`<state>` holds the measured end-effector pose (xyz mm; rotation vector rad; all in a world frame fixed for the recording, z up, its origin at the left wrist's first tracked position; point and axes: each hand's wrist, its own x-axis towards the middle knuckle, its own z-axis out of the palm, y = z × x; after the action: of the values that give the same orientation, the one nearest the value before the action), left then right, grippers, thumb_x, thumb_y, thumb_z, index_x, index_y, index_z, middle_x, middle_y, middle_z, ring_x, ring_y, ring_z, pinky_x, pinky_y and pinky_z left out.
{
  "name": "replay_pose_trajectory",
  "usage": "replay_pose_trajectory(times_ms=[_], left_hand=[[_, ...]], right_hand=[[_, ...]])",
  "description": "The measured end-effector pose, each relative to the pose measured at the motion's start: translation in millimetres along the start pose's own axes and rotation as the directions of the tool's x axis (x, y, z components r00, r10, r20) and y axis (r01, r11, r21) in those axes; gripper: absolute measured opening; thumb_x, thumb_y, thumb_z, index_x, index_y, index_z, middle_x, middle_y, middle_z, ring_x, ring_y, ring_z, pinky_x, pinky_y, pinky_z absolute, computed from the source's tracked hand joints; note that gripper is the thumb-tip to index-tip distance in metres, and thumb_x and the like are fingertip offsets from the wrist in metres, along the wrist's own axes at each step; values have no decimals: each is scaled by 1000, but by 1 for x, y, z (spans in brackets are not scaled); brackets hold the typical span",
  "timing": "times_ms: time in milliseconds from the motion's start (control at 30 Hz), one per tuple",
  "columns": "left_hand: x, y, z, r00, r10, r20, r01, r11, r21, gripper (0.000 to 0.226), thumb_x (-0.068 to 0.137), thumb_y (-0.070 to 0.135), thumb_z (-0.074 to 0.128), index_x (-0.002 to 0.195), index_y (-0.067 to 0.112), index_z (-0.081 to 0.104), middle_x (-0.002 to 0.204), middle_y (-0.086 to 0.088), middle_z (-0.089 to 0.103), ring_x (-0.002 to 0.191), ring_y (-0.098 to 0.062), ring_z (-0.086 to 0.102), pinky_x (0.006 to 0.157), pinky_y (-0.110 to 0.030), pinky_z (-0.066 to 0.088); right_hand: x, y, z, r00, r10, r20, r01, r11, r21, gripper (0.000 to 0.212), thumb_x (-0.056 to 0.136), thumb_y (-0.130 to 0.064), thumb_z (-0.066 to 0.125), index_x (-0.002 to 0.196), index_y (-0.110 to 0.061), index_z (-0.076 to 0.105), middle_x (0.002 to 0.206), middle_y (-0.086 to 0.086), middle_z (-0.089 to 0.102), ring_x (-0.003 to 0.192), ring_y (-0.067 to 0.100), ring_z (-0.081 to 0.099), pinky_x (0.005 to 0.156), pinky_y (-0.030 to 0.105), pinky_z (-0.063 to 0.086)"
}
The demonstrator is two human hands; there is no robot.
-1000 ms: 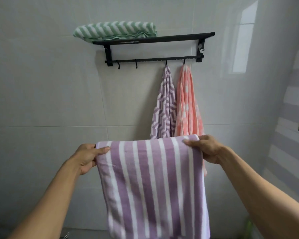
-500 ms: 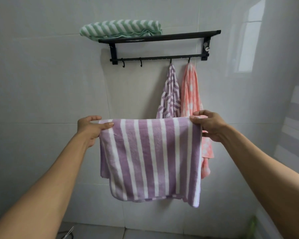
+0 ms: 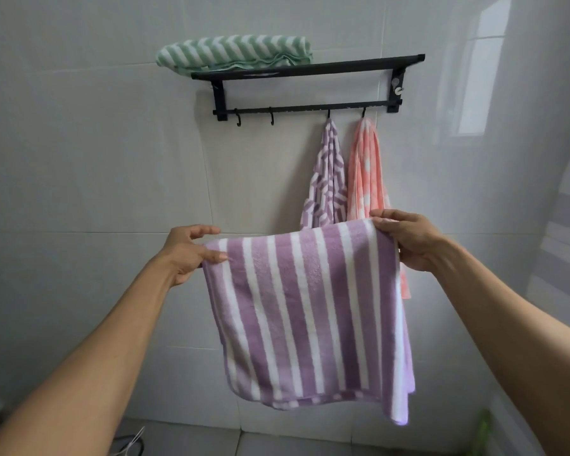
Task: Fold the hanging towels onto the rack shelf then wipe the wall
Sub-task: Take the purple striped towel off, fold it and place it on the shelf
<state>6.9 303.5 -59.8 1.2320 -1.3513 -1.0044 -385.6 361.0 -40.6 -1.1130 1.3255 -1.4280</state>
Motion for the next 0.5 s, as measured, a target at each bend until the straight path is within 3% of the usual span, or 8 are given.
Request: replay_pose_trajectory(times_ms=[100, 200, 300, 400, 500], left_hand=[[3, -5, -1, 994, 4, -108, -23, 985, -171, 54, 69, -18, 78, 114, 7, 65, 129, -17, 48, 103, -27, 59, 80, -38, 60], [6, 1, 3, 995, 49, -81, -75, 932, -355, 56, 79, -7, 76, 130, 8, 58, 125, -13, 61, 102, -26, 66, 81, -36, 61], [4, -5, 6, 997, 45, -63, -60, 962, -266, 68, 75, -10, 79, 133, 19, 58, 119, -18, 62, 103, -29, 67, 85, -41, 58], [10, -6, 7, 986, 87, -143, -113, 976, -185, 67, 74, -14, 78, 128, 22, 63, 120, -13, 52, 107, -25, 60, 74, -33, 56], [15, -4, 9, 984, 96, -153, -121, 980, -158, 50, 76, -13, 76, 118, 13, 69, 111, -9, 53, 102, -21, 59, 88, -34, 55]], right_hand=[[-2, -1, -6, 1000, 28, 10, -27, 996, -80, 16, 95, -12, 68, 109, -13, 74, 99, 4, 70, 84, 19, 62, 69, 32, 53], [-1, -2, -10, 1000, -3, -10, 3, 1000, 20, 17, 97, -9, 64, 112, -12, 72, 95, 3, 68, 80, 17, 59, 70, 32, 51], [-2, 0, -7, 1000, 5, -28, -5, 1000, -4, 16, 98, -10, 64, 112, -12, 71, 92, 5, 66, 76, 17, 57, 70, 33, 50], [1, 0, -7, 999, 4, -55, -5, 999, -32, 16, 96, -16, 68, 111, -13, 72, 101, 7, 67, 85, 19, 59, 76, 37, 51], [-1, -3, -10, 996, 66, 60, -54, 979, -195, 28, 89, -10, 76, 116, -15, 71, 111, 8, 68, 95, 23, 64, 85, 41, 57]])
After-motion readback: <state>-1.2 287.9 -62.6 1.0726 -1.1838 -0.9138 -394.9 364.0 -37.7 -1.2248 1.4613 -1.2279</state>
